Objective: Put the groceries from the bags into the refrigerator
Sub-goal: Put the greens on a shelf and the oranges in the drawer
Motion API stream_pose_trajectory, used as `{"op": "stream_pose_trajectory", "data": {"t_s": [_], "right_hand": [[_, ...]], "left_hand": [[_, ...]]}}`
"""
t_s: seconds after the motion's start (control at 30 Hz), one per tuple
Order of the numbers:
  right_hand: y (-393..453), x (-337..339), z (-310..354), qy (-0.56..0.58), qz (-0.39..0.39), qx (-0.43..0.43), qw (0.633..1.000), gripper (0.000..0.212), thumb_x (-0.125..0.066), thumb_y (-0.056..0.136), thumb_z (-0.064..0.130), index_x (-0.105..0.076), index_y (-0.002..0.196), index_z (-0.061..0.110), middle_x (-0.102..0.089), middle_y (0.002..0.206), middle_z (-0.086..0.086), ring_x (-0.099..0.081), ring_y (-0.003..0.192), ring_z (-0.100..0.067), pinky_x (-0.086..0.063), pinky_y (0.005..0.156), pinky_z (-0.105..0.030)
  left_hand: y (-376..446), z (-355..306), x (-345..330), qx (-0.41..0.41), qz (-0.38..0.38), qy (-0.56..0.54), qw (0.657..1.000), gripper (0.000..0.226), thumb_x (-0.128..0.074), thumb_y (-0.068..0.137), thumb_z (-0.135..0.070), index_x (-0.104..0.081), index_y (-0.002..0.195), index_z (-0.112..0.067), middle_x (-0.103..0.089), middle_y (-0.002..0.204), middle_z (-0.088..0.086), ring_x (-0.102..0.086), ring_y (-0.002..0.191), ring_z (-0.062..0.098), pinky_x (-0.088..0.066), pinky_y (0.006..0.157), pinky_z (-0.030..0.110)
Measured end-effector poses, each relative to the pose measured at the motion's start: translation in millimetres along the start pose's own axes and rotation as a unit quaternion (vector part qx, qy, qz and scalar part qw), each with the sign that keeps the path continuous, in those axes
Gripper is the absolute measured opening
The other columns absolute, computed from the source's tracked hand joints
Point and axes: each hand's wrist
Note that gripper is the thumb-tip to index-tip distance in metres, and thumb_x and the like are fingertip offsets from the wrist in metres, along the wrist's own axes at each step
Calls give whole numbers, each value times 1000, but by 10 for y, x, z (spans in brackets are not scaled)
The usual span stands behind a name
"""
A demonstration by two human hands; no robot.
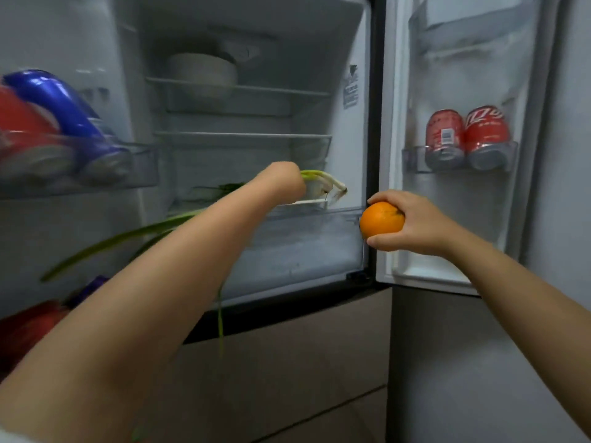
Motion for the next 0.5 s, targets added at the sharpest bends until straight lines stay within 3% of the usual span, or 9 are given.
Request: {"op": "stream_pose_trajectory", "data": {"t_s": [0.1, 0.27, 0.5], "right_hand": [[581, -144, -316, 21, -2, 8, 1000, 56, -74, 73, 21, -47, 122, 20, -42, 111, 4, -46, 100, -16, -39, 78, -28], [1599, -503, -708, 35, 19, 68, 997, 56, -76, 72, 22, -50, 122, 18, -47, 111, 3, -48, 99, -14, -40, 77, -26], [2801, -874, -966, -12, 110, 120, 987, 51, -75, 72, 24, -53, 117, 17, -48, 104, 3, -48, 94, -15, -41, 75, -27]], "left_hand": [[615, -4, -155, -32, -27, 71, 997, 28, -46, 95, -15, -55, 119, -3, -59, 121, 17, -56, 111, 34, -46, 89, 38], [1548, 213, -499, -61, -57, 213, 973, 34, -45, 95, -18, -47, 128, -8, -51, 129, 17, -53, 118, 35, -44, 93, 41], [2545, 875, -970, -76, -8, 356, 931, 43, -41, 96, -13, -36, 138, -14, -48, 132, 12, -49, 124, 30, -40, 96, 37]]}}
Point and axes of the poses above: each hand's wrist, its own y-axis towards the middle knuckle, its own x-axis out of the back of the hand, z = x × y
